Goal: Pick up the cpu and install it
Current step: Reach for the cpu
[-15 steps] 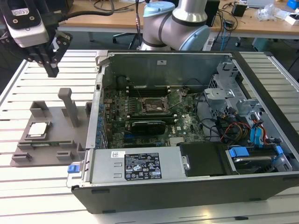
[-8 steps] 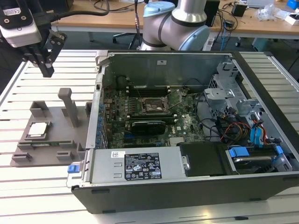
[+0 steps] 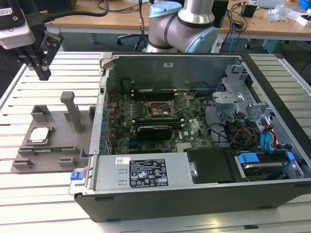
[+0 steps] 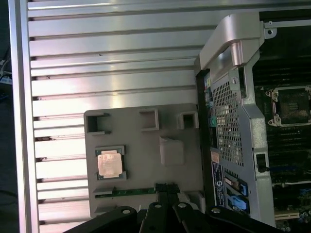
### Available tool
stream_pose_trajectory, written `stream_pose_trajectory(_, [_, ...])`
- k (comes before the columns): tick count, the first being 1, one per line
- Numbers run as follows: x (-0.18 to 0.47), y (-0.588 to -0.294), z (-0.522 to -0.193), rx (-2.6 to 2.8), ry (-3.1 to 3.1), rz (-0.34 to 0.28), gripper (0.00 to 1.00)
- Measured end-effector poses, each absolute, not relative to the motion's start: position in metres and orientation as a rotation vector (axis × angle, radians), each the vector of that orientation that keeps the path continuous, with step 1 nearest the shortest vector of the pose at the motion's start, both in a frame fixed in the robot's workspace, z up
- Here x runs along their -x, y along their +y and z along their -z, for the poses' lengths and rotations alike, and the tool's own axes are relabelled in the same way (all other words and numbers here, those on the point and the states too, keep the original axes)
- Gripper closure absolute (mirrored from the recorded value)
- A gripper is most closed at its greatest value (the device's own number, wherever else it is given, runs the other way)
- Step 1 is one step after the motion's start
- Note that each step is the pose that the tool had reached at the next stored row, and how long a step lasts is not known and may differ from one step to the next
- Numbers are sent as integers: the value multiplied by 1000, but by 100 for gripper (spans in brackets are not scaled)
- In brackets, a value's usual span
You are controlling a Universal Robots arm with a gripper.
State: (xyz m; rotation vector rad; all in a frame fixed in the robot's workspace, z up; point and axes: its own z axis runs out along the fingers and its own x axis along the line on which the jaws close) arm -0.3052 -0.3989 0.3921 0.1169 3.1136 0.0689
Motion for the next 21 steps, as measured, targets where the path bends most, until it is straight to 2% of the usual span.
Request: stream_pose_trajectory(21, [328,-399,-392,-117,3114,-69,89])
